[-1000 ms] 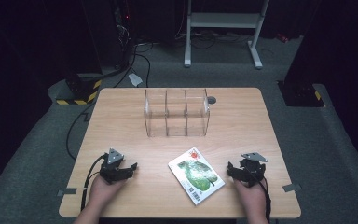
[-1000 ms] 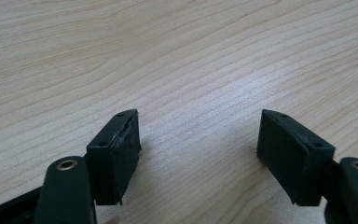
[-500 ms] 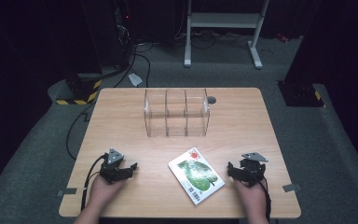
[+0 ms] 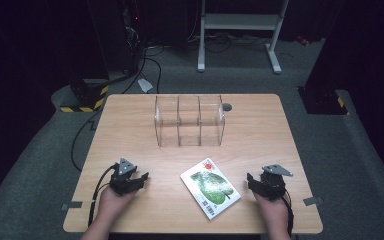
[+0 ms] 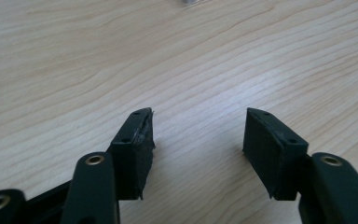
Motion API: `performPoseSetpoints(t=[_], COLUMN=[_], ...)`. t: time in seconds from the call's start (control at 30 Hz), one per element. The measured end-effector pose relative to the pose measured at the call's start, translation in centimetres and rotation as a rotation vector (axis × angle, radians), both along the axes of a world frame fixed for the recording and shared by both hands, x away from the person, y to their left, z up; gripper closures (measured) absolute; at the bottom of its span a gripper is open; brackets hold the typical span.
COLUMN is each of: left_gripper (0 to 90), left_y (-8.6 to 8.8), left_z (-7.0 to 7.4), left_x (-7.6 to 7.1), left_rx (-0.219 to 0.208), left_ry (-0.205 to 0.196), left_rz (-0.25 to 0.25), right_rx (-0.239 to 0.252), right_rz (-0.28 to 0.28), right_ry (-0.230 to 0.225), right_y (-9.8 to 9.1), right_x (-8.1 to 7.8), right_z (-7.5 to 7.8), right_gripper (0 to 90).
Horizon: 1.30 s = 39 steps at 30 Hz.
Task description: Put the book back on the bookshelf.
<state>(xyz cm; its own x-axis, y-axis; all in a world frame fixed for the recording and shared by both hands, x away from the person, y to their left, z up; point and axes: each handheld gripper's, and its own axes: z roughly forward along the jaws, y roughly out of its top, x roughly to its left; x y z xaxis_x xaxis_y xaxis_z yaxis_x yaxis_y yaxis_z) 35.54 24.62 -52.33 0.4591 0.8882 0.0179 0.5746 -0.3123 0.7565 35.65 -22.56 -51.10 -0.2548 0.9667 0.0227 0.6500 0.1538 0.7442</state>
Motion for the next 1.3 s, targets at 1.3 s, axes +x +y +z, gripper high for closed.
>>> performPoseSetpoints(t=[1.3], left_gripper=[52.0], left_y=[-11.5], left_z=[0.5], left_x=[1.3], left_rx=[-0.07], left_ry=[-0.004], left_rz=[-0.291], right_rx=[-0.038], right_rz=[0.161], right_ry=[0.018], right_y=[2.1], right_x=[-6.7], right_z=[-0.2], right_gripper=[45.0])
